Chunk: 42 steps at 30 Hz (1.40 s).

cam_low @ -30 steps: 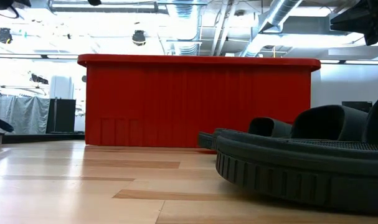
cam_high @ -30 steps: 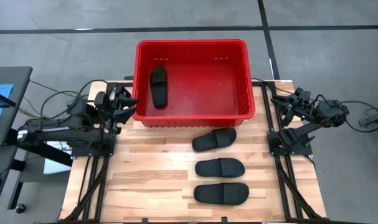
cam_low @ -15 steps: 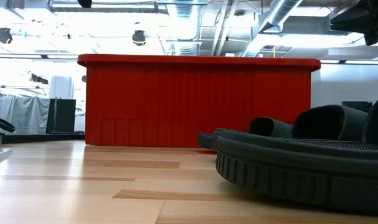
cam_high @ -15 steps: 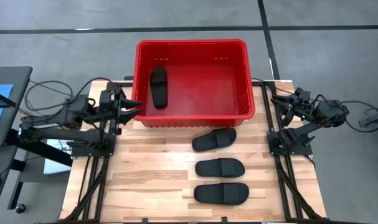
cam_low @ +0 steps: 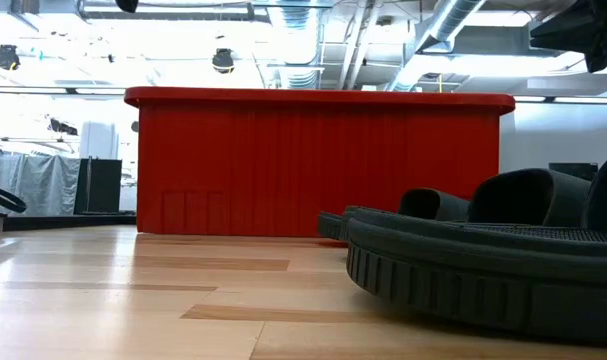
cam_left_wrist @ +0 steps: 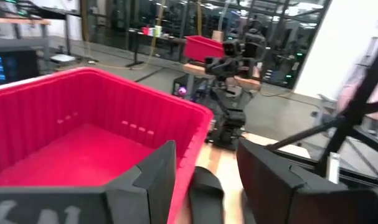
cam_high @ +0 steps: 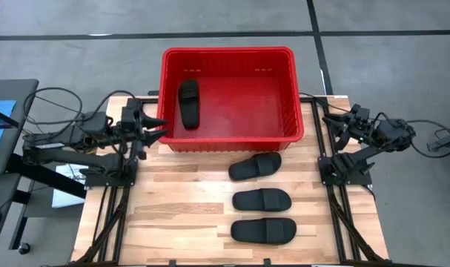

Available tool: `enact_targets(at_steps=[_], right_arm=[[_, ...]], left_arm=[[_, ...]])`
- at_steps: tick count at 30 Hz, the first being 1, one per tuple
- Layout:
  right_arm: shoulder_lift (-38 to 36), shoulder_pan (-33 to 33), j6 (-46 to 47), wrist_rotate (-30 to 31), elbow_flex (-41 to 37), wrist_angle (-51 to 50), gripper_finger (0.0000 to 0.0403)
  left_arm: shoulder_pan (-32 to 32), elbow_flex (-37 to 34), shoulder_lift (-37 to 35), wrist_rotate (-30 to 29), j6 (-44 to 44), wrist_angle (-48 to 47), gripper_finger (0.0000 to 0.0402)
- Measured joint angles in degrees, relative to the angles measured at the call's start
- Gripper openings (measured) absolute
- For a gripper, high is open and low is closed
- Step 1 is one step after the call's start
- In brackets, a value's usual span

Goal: Pick and place slides into bin
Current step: Put the black slide into the red bin

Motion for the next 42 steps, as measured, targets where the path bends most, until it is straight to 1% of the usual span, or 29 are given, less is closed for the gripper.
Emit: enact_targets(at_steps=[2, 5, 9, 10, 12, 14, 20, 21, 25, 29, 31, 34, 36, 38, 42], right_arm=[[-0.02, -0.02, 0.01, 0.64, 0.04, 1.47, 0.0091], [-0.02, -0.01, 1.13, -0.8, 0.02, 2.57, 0.0091], [0.06, 0.0, 10.25, -1.33, 0.02, 3.72, 0.0091], [0.13, 0.02, 10.9, -1.13, 0.02, 4.36, 0.0091], [0.1, -0.08, 10.06, 0.2, 0.02, 6.26, 0.0091], [0.09, -0.09, 9.13, 0.14, 0.02, 8.23, 0.0091], [0.09, 0.02, 12.21, -2.24, 0.02, 10.07, 0.0091], [0.09, 0.02, 11.8, -3.89, 0.02, 10.07, 0.0091], [0.31, 0.02, 8.64, -14.25, 0.02, 11.53, 0.0091], [3.84, 0.02, 2.67, -22.57, -0.02, 15.1, 0.0091], [6.44, 0.02, -2.04, -25.62, 0.04, 17.61, 0.0091], [11.31, 0.02, -12.37, -29.11, 0.32, 20.86, 0.0091], [15.12, 0.02, -19.01, -30.03, 2.25, 21.12, 0.0091], [18.8, 0.02, -23.53, -29.78, 4.95, 21.07, 0.0091], [25.41, -0.1, -25.91, -26.35, 11.36, 18.19, 0.0091]], left_arm=[[0.0, 0.0, 0.0, -1.5, 0.36, 0.13, 0.016], [0.02, 0.0, -0.02, -2.08, 0.4, 0.57, 0.016], [0.0, -0.02, 0.3, -1.5, -0.34, 0.55, 0.016], [0.0, -0.02, 0.38, -1.48, -0.75, 0.55, 0.016], [0.0, -0.02, 0.9, -1.47, -1.34, 0.55, 0.016], [0.0, -0.02, 1.44, -1.47, -1.48, 0.53, 0.016], [0.0, -0.04, 3.99, -1.45, -2.48, 1.68, 0.016], [0.0, -0.04, 4.37, -1.41, -2.49, 2.04, 0.016], [0.0, -0.09, 5.63, -1.24, -2.45, 3.34, 0.016], [0.0, -0.09, 5.27, -1.25, -2.22, 4.11, 0.016], [0.0, -0.09, 4.61, -1.25, -2.17, 3.98, 0.016], [0.0, -0.09, 3.69, -1.25, -1.72, 3.99, 0.016], [0.0, -0.09, 3.33, -1.27, -1.5, 3.91, 0.016], [0.0, -0.09, 2.71, -1.29, -1.46, 3.56, 0.016], [0.0, -0.09, 1.63, -1.39, -1.48, 2.4, 0.016]])
